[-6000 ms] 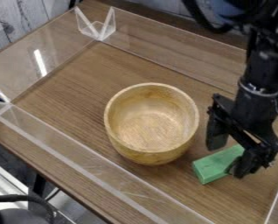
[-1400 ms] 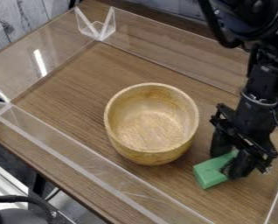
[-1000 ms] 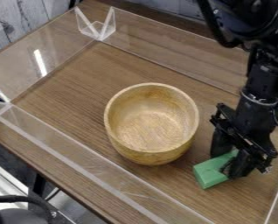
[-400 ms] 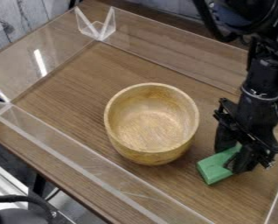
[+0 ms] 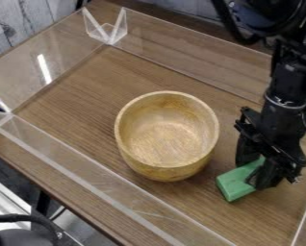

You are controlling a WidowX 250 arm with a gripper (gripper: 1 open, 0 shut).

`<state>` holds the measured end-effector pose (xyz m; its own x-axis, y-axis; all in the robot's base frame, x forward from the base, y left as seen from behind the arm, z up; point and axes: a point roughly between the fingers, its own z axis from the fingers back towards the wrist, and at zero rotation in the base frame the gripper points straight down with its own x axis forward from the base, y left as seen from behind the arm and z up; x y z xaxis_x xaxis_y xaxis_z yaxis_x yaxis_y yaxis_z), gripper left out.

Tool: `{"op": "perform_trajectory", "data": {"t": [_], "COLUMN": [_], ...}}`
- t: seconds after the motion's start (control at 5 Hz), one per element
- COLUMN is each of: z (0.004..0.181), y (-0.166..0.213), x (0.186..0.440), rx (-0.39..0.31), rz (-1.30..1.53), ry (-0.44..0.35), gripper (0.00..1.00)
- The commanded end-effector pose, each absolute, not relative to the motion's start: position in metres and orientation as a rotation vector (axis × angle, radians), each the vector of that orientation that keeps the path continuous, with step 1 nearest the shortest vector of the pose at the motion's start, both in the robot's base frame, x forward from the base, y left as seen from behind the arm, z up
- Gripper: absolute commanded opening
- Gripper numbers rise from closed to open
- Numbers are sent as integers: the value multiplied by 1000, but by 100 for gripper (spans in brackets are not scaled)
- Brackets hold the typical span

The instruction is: Put the green block in the brown bowl

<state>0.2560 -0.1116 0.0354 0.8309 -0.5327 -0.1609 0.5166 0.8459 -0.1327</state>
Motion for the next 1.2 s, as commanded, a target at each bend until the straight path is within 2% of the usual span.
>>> {"op": "perform_trajectory", "data": {"t": [0.0, 0.2, 0.6, 0.8, 1.0], "z": [59, 65, 100, 113, 115], "y": [-112, -109, -95, -75, -47], "x": [265, 264, 265, 267, 267], "rx": [-92, -88, -46, -25, -14], "rz": [-556, -555, -523, -477, -419], "ry": [109, 102, 55, 46, 54], "gripper": [0, 0, 0, 0, 0]}}
